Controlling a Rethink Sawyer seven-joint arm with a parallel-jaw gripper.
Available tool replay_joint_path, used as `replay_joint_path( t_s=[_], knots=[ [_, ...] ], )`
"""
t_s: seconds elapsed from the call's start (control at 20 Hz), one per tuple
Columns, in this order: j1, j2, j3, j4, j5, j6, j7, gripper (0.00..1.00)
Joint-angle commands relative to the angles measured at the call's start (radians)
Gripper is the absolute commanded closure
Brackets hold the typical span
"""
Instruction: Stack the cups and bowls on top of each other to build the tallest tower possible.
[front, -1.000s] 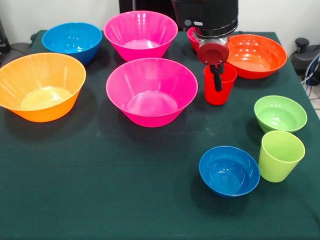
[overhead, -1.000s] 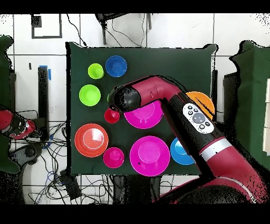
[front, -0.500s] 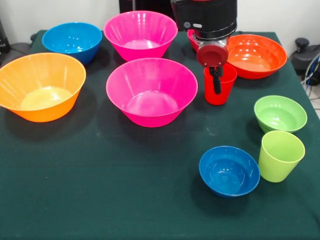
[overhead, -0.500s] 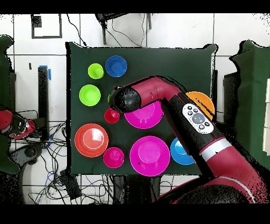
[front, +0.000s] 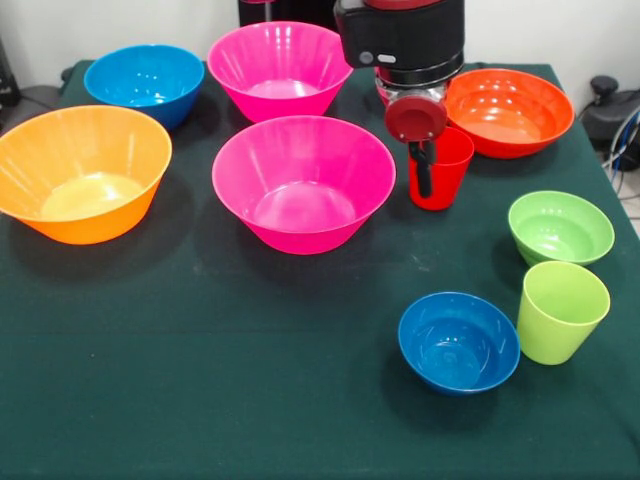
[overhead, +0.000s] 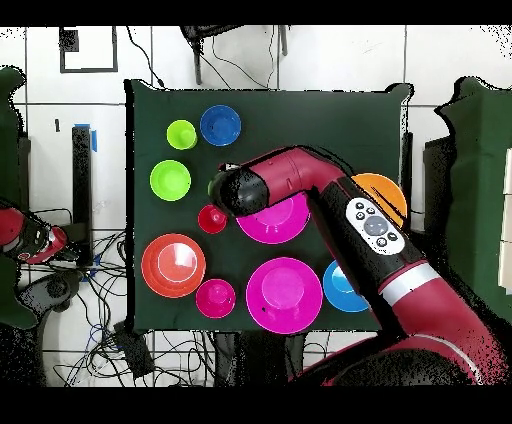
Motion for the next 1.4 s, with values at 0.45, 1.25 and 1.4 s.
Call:
replay_joint_path(
  t_s=[0.45,1.25,1.4],
  knots=[
    [0.047,0.032,-0.101,0.048,-0.116,-0.001,-0.064,0.0],
    [-0.03,0.028,-0.005,0.153,-0.079,-0.131,-0.068,0.0],
    [-0.02,0.028,-0.007,0.155,-0.077,-0.137,-0.055,0.0]
  ],
)
